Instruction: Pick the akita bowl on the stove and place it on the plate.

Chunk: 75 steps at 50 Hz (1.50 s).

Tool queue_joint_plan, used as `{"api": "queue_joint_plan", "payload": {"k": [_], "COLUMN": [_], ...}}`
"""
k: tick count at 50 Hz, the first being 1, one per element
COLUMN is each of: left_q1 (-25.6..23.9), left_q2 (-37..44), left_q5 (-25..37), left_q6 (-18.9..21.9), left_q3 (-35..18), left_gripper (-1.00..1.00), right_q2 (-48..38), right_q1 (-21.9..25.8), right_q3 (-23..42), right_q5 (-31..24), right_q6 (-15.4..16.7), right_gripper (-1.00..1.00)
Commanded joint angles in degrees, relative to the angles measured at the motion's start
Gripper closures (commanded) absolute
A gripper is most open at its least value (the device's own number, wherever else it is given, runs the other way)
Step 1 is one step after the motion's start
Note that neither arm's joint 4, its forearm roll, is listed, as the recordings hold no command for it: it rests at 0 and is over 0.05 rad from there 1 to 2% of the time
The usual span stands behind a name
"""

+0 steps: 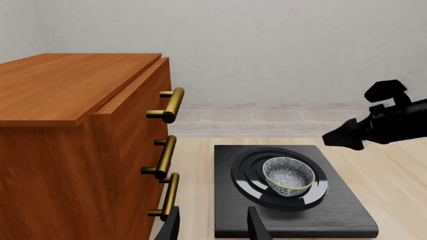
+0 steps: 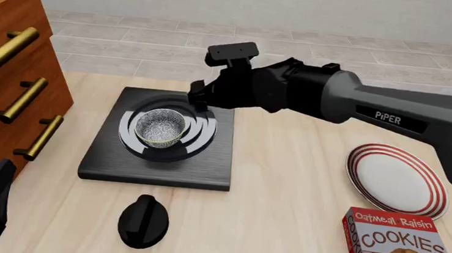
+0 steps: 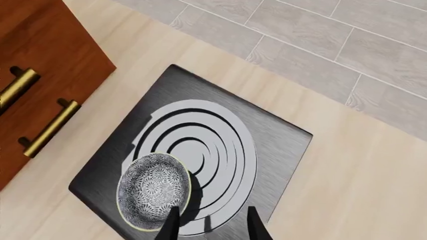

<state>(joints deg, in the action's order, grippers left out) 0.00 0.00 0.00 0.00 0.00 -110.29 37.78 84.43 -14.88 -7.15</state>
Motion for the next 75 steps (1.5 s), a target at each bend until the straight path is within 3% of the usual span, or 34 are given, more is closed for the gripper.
{"api": "queue_joint_plan", "payload": {"k": [1,37,41,75], "left_q1": [0.0,0.0,0.0,0.0], "left_q2": [0.0,0.0,0.0,0.0], "left_q5": [0.0,0.0,0.0,0.0], "left_q6": [0.0,0.0,0.0,0.0], "left_q3": [0.0,0.0,0.0,0.0], "left_gripper": [-1.00,-1.00,-1.00,-1.00], "right_q2": [-1.3,-8.4,-9.4,-13.7], "right_q1": [0.9,1.0,1.4,2.9], "right_q3": [0.5,4.0,4.4,5.8], "right_q5": [1.1,2.6,2.5,4.7], "right_q6": [-0.3,0.9,2.2,-0.1], "right_gripper": [-1.00,-1.00,-1.00,-1.00]}}
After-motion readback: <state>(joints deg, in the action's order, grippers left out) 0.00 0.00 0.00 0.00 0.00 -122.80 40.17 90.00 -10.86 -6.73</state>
